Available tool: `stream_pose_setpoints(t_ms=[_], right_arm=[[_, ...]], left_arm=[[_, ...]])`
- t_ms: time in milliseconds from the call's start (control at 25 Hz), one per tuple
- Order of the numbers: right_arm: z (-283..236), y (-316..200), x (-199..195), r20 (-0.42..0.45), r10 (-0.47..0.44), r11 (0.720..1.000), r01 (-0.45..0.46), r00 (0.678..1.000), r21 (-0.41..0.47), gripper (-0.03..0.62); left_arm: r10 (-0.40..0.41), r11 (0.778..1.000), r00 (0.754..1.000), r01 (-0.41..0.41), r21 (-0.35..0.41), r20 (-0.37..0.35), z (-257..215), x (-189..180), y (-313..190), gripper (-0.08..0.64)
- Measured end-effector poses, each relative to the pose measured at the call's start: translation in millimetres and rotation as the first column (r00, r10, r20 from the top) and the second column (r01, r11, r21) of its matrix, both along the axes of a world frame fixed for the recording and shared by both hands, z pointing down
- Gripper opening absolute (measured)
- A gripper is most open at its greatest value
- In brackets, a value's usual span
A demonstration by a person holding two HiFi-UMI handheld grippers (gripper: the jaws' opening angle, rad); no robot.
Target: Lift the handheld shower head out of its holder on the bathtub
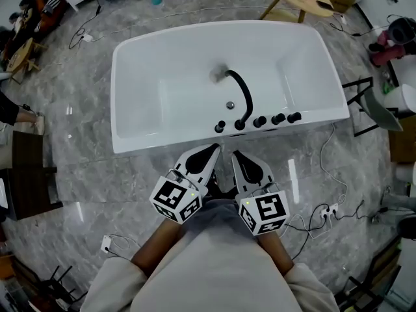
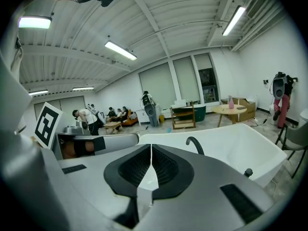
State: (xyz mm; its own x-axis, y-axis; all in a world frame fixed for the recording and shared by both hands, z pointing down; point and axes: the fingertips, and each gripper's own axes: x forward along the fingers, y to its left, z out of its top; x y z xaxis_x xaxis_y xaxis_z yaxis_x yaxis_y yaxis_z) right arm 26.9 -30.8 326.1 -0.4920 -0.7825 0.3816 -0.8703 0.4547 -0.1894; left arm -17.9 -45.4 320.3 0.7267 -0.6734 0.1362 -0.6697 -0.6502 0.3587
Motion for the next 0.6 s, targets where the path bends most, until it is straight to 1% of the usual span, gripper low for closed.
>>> stream_pose_setpoints(t_ms=[120,280,600], right_arm=[[2.6,-0.9,-7.0,-0.009,-0.005,1.0,0.005,1.0,-0.009,0.02],[7.0,-3.5,-16.6,-0.018,-0.031,0.999,0.031,0.999,-0.013,0.02],[22.2,-12.3,-20.5,-0.027,-0.063,0.997,0.062,0.998,-0.043,0.02]], left_arm=[[-0.01,1.0,1.0,0.01,-0.001,0.009,7.1,-9.1,-2.7,-0.003],[-0.019,1.0,1.0,0.02,-0.012,0.01,21.6,-11.4,-6.3,-0.003],[-0.088,0.995,0.995,0.09,-0.039,0.049,56.1,-15.5,-20.9,-0.003]])
